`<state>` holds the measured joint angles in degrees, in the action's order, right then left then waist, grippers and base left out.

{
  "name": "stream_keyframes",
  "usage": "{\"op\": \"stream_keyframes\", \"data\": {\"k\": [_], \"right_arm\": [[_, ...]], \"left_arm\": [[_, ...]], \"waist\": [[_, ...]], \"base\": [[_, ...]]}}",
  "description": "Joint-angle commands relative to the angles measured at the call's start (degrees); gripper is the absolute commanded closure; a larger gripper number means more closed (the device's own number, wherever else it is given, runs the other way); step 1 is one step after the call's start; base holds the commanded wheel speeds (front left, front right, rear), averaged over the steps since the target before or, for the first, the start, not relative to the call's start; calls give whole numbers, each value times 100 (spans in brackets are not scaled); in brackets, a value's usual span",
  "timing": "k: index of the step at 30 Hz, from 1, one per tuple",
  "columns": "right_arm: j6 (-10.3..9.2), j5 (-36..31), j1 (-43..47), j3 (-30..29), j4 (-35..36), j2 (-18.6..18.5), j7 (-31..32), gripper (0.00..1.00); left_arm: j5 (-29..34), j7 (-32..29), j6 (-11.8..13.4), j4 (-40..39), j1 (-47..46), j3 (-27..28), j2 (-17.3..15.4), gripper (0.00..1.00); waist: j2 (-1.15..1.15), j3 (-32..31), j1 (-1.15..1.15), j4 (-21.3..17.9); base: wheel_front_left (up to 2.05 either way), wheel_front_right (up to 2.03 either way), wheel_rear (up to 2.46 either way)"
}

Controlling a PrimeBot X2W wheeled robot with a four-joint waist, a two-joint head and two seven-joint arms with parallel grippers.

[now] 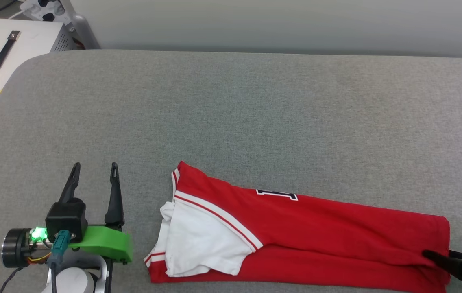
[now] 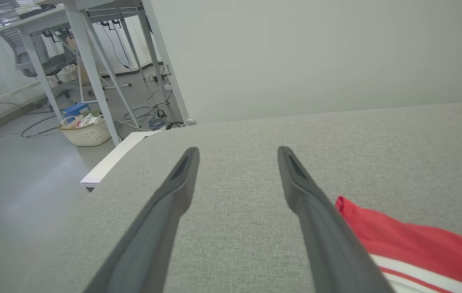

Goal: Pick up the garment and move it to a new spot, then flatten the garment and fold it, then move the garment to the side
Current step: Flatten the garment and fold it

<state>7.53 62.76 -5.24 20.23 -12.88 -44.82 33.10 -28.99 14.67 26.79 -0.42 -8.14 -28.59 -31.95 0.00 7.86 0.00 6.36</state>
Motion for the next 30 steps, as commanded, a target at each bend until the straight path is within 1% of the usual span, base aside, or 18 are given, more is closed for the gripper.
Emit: {"op": "stream_keyframes", "data": {"k": [1, 3, 6, 12, 17, 18, 19, 20, 24, 30], "right_arm": [[-4, 22, -112, 37, -60, 61, -17, 0], [-4, 61, -161, 120, -177, 139, -24, 0], [-4, 106, -223, 283, -253, 241, -32, 0], [-4, 247, -315, 654, -181, 450, -38, 0], [-4, 315, -364, 870, -83, 482, -79, 0], [-4, 314, -374, 917, -63, 469, -96, 7], [-4, 310, -382, 946, -52, 457, -123, 64], [-4, 311, -391, 974, -49, 442, -161, 100], [-4, 305, -428, 972, -132, 332, -363, 100], [-4, 357, -455, 807, -325, 74, -626, 100]], "left_arm": [[146, 32, -65, -30, 166, 152, 112, 0], [353, 32, -233, -89, 354, 445, 342, 0], [623, 32, -501, -47, 529, 737, 634, 0], [1164, 32, -991, 17, 720, 1318, 1261, 0], [1553, 32, -1327, -14, 884, 1746, 1647, 0], [1640, 32, -1400, -10, 922, 1812, 1722, 0], [1705, 32, -1455, -4, 950, 1863, 1777, 0], [1794, 32, -1525, 12, 984, 1908, 1834, 0], [2082, 32, -1717, 26, 1071, 2055, 2026, 0], [2394, 32, -1890, 2, 1239, 2236, 2234, 0]], "waist": [[0, 113, 0, 106], [0, 160, 0, 154], [0, 205, 0, 204], [0, 232, 0, 268], [0, 209, 0, 264], [0, 198, 0, 260], [0, 188, 0, 254], [0, 174, 0, 246], [0, 100, 0, 209], [0, -66, 0, 148]], "base": [[0, 0, 0], [0, 0, 0], [0, 0, 0], [0, 0, 0], [0, 0, 0], [0, 0, 0], [0, 0, 0], [0, 0, 0], [0, 0, 0], [0, 0, 0]]}}
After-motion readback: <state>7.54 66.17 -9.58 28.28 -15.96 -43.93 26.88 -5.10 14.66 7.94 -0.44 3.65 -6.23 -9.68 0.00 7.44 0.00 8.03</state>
